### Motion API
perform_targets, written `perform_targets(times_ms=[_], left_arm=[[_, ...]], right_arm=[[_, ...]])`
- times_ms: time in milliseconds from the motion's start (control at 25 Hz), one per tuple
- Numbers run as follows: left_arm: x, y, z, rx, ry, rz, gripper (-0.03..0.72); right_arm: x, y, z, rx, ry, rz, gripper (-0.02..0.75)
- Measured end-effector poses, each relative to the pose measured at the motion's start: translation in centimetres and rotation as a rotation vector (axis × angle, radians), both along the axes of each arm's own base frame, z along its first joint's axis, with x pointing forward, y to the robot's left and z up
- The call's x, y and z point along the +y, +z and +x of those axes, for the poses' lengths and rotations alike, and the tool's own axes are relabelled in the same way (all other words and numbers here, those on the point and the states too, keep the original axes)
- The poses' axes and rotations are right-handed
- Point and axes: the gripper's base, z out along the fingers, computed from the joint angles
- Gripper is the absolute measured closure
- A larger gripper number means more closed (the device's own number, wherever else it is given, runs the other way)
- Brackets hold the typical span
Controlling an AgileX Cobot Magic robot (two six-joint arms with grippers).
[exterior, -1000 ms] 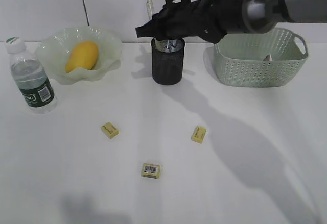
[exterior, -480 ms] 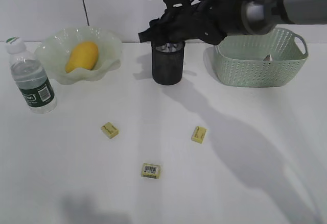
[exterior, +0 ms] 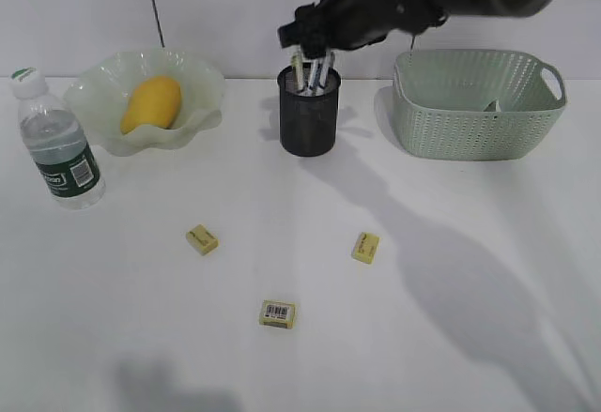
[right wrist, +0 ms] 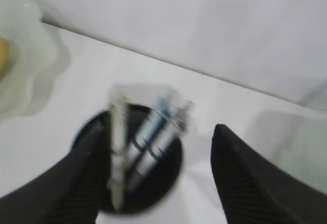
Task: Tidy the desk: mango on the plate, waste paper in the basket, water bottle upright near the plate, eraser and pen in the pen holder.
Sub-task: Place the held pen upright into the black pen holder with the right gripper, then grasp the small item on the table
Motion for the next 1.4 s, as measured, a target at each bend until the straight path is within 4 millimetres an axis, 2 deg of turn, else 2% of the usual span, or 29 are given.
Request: perform_targets(times_ms=[200,640,840,1000,1400], left_arm=[[0.0,0.0,0.0,0.0,0.0,0.0,0.449],[0.0,0.0,0.0,-0.001,0.003,0.004,0.449],[0.0,0.0,0.0,-0.001,0.003,0.004,0.449],[0.0,0.0,0.0,0.0,0.0,0.0,0.449],[0.1,0.0,0.0,-0.003,0.006,0.01,0.449]], right_arm=[[-1.3,2.6,-1.8,0.114,-0.011,-0.082,0.239],[-3.0,3.4,-6.1,0.479,0.124,-0.302,0.239],[-3.9,6.0,-7.8,0.497,0.133,-0.292,0.239],[-5.2,7.7,-9.9,0.489,0.14,-0.292,0.239],[-9.6,7.0,-16.9,0.555,0.16,-0.343,0.239]])
